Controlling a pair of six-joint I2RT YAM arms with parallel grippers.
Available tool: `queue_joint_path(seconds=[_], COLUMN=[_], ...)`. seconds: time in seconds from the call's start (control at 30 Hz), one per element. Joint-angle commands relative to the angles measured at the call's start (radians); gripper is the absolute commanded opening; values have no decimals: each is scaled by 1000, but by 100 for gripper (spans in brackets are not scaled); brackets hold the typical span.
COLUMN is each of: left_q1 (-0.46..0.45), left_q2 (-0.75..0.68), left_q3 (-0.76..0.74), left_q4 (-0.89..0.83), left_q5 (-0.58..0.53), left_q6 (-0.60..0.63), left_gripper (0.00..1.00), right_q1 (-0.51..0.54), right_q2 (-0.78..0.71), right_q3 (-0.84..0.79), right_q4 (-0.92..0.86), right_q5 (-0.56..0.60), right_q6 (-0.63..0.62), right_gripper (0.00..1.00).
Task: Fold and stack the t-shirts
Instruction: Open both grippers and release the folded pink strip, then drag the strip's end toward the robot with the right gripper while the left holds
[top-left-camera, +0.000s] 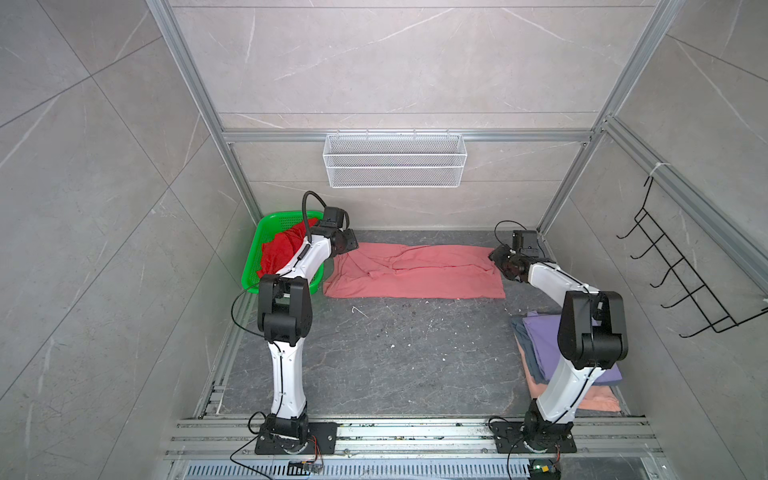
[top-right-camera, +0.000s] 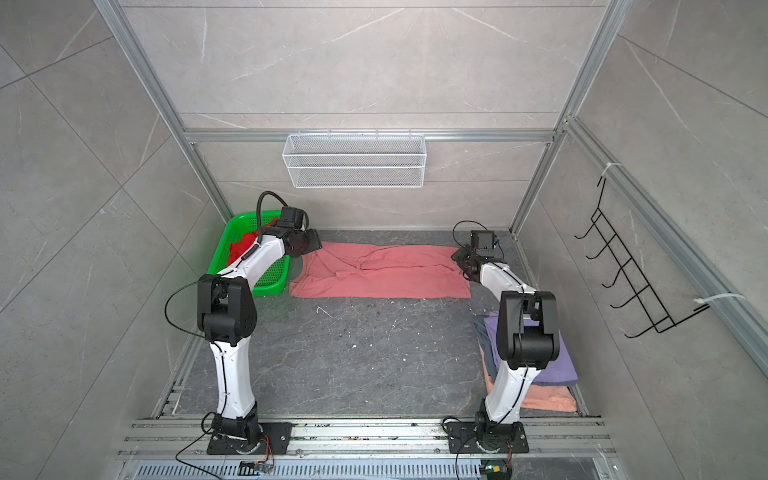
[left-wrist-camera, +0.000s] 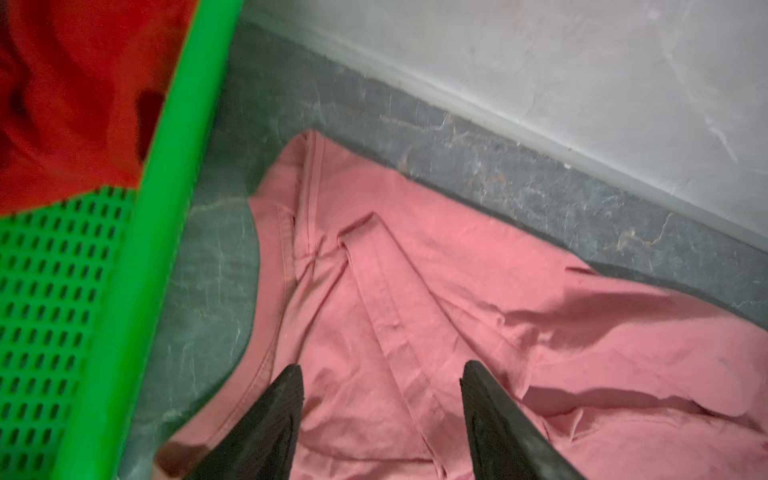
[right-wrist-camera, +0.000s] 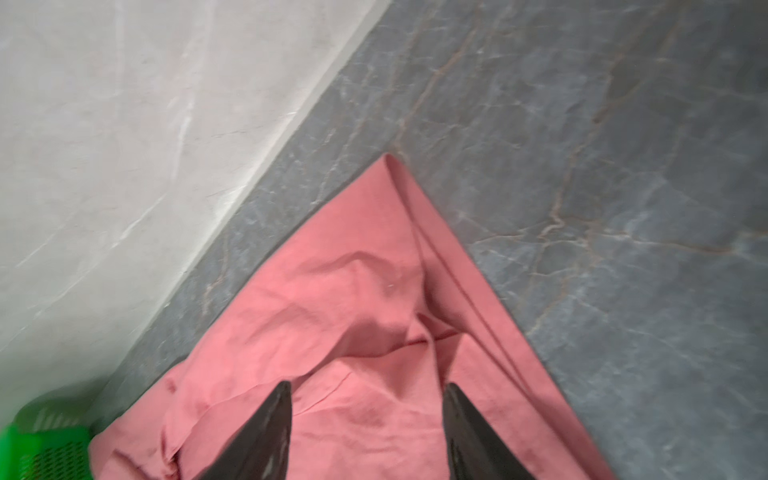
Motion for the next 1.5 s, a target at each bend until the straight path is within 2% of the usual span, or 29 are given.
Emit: queue_joint_path(seconds=[0.0,0.1,0.27,0.5,0.6,0.73,0.9,1.03,1.23,1.47], left_q1=[-48,-83,-109,-110,-104,-87,-65,-37,-30,-41], left_q2=[-87,-94,-50,-6,26,84,152,192,295,374], left_q3=[-80,-155,-198,-226,-203,-173,-112,-41,112,240], left_q4=[47,94,115,133,112,95,61,42,-18,2], left_q5=[70,75,67,20,11,8,-16,17,87,223], left_q6=[-83,-142,-233,-282,-286,-285,-226,-160,-63,-51], left_gripper=[64,64,64,64,64,65,65,65,65,65], right_q1=[24,47,70,77,78,80,87,112,222,420], right_q2=[26,100,254,406,425,373,332,238,9,-178], right_q3=[53,120,254,381,395,283,188,28,-271,-652], right_q4=[24,58,46,-47,-119,-126,-190,-163,-124,15], right_q5=[-72,-119,-163,-146,-131,-78,-83,-96,-82,-108], right_q6=[-54,-86,-99,-90,-76,-62,-80,-88,-38,167], right_gripper=[59,59,58,57,55,55,53,52,51,50])
